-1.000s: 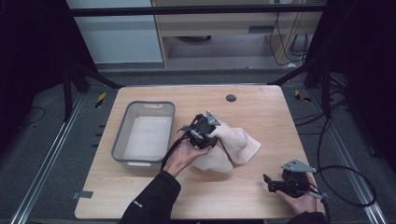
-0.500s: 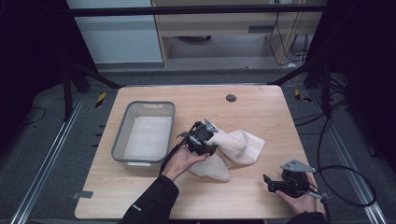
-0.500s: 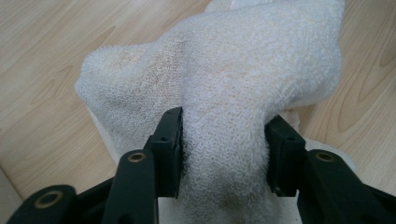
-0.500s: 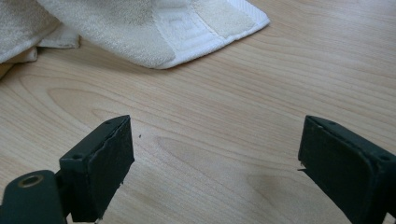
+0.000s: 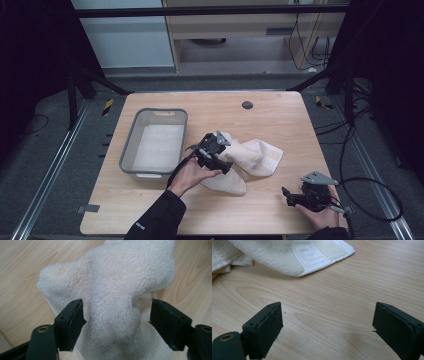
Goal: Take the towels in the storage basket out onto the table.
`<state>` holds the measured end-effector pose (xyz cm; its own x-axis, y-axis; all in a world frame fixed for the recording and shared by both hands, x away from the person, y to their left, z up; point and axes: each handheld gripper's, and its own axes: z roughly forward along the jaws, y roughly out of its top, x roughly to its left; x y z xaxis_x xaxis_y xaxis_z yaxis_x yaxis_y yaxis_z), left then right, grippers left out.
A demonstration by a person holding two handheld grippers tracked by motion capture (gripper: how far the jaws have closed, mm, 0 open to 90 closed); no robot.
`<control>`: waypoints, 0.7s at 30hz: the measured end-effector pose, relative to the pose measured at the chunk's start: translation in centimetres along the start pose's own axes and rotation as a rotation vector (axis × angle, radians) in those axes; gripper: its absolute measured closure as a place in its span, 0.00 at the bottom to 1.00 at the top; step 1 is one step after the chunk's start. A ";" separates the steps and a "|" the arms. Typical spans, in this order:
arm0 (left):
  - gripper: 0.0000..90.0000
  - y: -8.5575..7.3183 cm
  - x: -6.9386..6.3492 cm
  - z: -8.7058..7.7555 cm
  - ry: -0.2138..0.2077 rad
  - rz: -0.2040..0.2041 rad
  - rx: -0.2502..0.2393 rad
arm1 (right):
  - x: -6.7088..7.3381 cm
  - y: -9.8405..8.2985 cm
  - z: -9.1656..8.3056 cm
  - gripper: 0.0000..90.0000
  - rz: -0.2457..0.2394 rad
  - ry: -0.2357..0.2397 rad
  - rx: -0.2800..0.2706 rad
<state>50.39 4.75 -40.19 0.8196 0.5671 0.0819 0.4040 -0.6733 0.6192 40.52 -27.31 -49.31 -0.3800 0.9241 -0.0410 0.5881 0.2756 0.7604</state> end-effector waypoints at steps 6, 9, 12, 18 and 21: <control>0.23 -0.6 -0.3 -2.0 0.009 0.019 -0.018 | -0.1 0.0 0.0 0.10 0.003 0.000 0.000; 0.22 -1.1 -0.4 -3.2 0.013 0.019 -0.036 | -0.1 0.0 0.0 0.09 0.009 0.000 -0.002; 0.20 -1.8 -0.3 -4.3 0.014 0.010 -0.060 | -0.1 0.0 0.0 0.09 0.010 -0.002 -0.003; 0.20 -4.0 -0.2 -6.2 0.037 -0.016 -0.106 | -0.1 -0.1 0.0 0.09 0.012 -0.003 0.000; 0.20 -5.3 -0.1 -6.7 0.052 -0.029 -0.124 | -0.2 -0.1 0.0 0.09 0.014 -0.003 -0.002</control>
<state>45.46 11.48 -38.23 0.7848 0.6115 0.1004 0.3717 -0.5941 0.7133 40.51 -27.48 -49.34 -0.3694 0.9287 -0.0324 0.5917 0.2620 0.7624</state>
